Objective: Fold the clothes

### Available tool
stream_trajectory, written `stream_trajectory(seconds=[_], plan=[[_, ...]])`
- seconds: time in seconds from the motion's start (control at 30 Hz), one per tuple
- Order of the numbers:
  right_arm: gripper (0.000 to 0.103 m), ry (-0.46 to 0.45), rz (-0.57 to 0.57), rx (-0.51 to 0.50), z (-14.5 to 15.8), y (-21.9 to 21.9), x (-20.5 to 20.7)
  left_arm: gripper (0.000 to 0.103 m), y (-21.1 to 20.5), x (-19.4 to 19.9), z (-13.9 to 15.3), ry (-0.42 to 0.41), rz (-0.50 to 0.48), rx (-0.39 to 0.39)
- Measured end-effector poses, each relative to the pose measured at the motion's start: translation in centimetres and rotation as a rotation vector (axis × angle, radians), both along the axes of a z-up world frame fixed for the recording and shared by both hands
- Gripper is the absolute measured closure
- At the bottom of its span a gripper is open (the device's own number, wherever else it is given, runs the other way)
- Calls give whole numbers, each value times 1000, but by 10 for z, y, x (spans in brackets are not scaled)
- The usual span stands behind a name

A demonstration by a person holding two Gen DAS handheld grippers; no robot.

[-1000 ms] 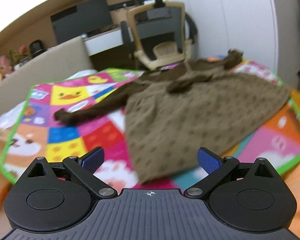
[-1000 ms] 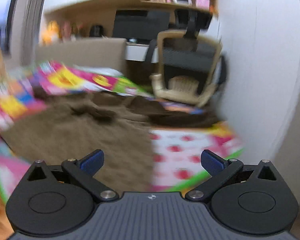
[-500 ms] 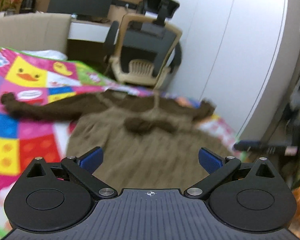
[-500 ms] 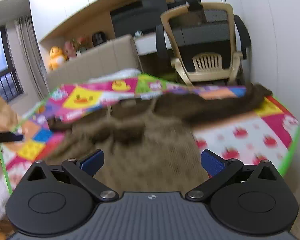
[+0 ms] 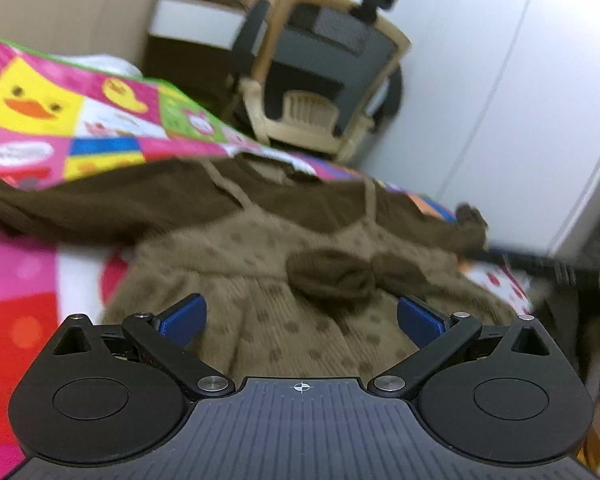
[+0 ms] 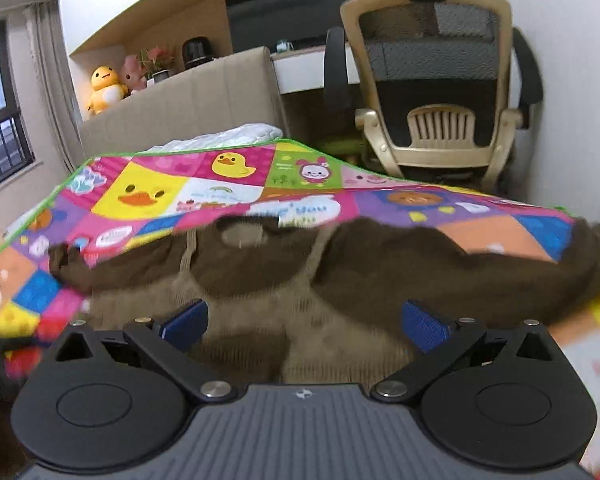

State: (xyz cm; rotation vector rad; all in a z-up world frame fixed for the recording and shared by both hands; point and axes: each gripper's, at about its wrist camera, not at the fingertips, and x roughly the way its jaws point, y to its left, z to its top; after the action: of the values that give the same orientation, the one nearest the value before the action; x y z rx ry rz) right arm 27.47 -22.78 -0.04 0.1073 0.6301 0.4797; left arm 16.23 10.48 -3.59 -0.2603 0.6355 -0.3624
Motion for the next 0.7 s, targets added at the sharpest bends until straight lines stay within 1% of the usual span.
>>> stream_trajectory(seconds=[0.03, 0.07, 0.1, 0.27, 0.3, 0.37, 0.47, 0.6, 0.63, 0.7], plan=[[0, 16, 5, 7, 4, 4, 16, 0, -2, 0, -6, 5, -15, 4], [0, 17, 4, -34, 6, 13, 33, 0, -5, -1, -11, 8, -26, 14], [0, 14, 2, -85, 8, 23, 49, 0, -7, -3, -15, 14, -31, 22], [0, -135, -80, -429, -15, 76, 107, 0, -14, -11, -19, 10, -44, 61], [0, -140, -79, -457, -19, 84, 116, 0, -14, -10, -19, 9, -45, 61], [0, -123, -60, -518, -26, 102, 131, 0, -14, -10, -20, 9, -48, 60], [0, -13, 17, -650, -32, 119, 150, 0, -12, -10, -20, 9, -46, 44], [0, -13, 106, -887, -39, 128, 142, 0, -9, -10, -20, 7, -43, 19], [0, -35, 114, -932, -39, 128, 139, 0, -8, -9, -20, 7, -42, 10], [0, -179, 80, -1031, -36, 132, 131, 0, -6, -9, -21, 8, -40, -5]])
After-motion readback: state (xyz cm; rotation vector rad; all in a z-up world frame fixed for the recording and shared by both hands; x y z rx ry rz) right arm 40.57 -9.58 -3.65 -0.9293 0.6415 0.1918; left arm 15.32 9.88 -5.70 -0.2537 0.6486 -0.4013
